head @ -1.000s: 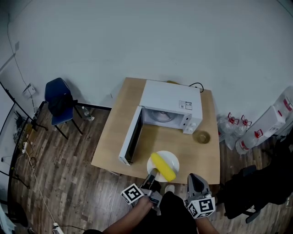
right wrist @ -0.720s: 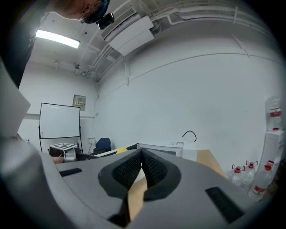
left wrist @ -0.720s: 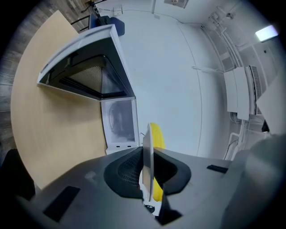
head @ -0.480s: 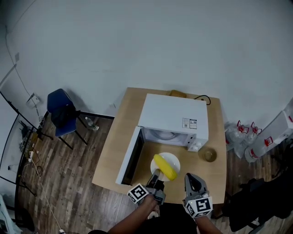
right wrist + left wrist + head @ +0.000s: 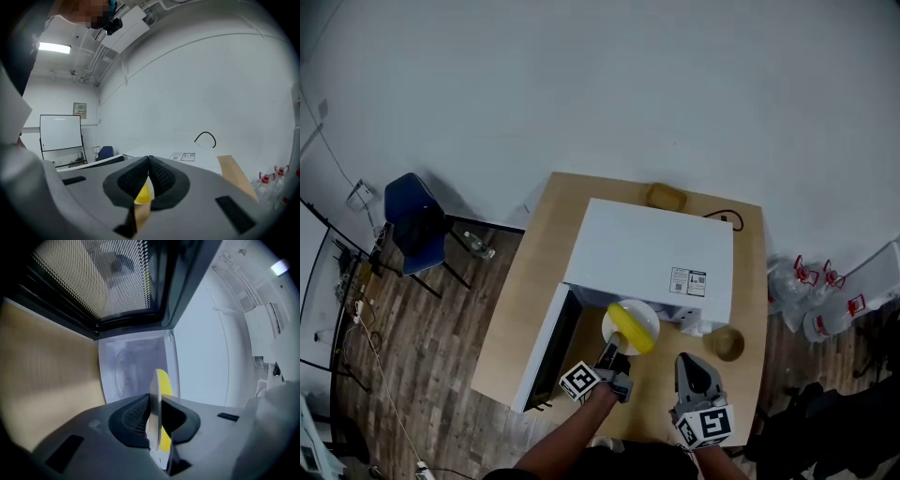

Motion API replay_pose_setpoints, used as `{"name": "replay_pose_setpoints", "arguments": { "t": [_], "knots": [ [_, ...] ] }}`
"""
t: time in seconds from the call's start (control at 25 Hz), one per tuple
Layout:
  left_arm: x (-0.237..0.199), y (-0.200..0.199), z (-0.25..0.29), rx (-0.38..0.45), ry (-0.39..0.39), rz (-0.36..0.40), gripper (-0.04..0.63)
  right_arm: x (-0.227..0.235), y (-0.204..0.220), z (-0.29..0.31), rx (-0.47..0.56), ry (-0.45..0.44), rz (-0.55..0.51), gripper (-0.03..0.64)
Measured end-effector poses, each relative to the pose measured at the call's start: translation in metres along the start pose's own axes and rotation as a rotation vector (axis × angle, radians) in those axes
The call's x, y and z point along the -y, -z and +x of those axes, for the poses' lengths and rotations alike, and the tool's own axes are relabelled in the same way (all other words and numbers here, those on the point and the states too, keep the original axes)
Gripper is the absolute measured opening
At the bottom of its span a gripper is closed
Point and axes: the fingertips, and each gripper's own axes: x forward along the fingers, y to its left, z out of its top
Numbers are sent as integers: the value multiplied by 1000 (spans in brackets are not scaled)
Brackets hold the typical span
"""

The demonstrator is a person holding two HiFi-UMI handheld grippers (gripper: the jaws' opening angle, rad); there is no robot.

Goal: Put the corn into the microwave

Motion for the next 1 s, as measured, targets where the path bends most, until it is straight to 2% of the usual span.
{"name": "replay_pose_setpoints", "arguments": {
  "t": [0.24, 0.52, 0.72, 0.88, 1.0],
  "knots": [
    [-34, -20, 50, 29, 0, -10, 29, 17, 7, 14, -22, -8, 1, 60],
    [-62, -35, 101, 50, -20, 19, 29, 28, 14, 21, -40, -15, 8, 60],
    [-70, -36, 130, 53, -57, 20, 31, 36, 23, 17, -71, -16, 18, 60],
    [-76, -38, 141, 51, -142, 44, 34, 44, 24, 13, -67, -6, 27, 60],
    [-78, -40, 147, 61, -169, 25, 38, 48, 21, 12, -41, -5, 44, 60]
  ]
}}
